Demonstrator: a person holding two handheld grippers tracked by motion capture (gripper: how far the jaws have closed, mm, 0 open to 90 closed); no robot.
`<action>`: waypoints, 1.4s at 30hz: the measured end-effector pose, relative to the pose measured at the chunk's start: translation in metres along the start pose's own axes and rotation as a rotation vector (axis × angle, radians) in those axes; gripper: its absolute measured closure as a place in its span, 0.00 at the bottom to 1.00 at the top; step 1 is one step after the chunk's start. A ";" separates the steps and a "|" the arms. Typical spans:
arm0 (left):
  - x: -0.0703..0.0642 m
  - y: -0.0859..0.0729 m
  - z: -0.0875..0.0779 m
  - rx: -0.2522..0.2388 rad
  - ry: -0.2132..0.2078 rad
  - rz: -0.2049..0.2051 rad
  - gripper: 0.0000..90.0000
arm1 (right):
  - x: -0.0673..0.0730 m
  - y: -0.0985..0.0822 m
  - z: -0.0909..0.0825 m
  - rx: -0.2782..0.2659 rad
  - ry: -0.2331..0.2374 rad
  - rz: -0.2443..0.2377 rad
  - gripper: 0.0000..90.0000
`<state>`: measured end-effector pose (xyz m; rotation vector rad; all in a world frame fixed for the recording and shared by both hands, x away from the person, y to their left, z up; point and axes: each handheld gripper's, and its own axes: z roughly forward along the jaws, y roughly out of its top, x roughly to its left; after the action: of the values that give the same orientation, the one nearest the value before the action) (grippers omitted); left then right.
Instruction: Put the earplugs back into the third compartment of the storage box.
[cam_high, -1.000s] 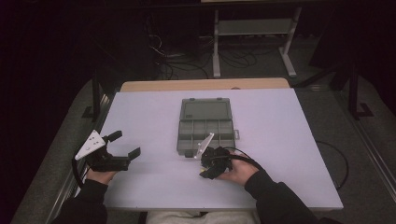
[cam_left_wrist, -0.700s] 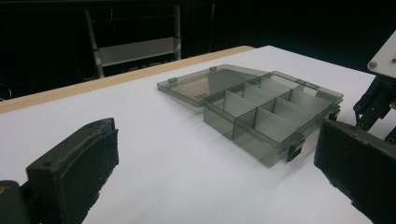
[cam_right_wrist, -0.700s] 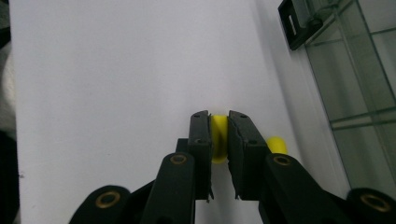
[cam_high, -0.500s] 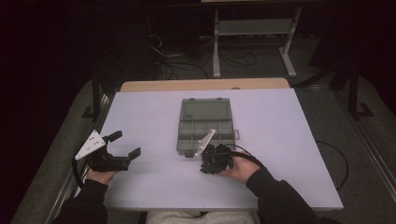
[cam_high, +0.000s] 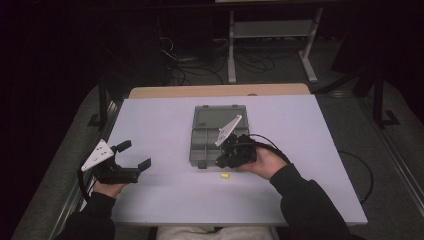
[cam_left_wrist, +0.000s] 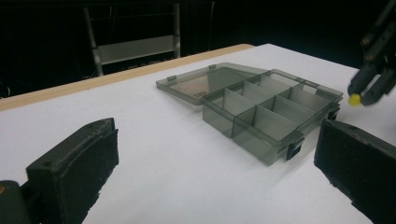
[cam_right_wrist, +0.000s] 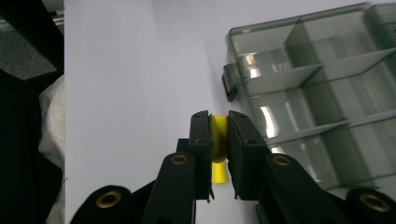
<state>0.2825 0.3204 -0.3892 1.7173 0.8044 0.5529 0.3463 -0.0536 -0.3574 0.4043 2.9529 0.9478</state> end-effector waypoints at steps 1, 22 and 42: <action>0.000 0.000 0.000 0.000 -0.001 0.001 0.00 | -0.004 0.002 -0.004 -0.011 0.001 0.001 0.87; 0.000 0.000 0.001 0.007 -0.007 -0.005 0.00 | -0.044 0.016 -0.020 0.015 -0.055 0.015 0.87; 0.001 0.000 0.000 0.001 -0.011 -0.006 0.00 | -0.094 0.018 0.004 0.080 -0.101 0.112 0.87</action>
<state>0.2828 0.3210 -0.3893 1.7169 0.8017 0.5386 0.4419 -0.0610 -0.3566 0.6072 2.9098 0.7951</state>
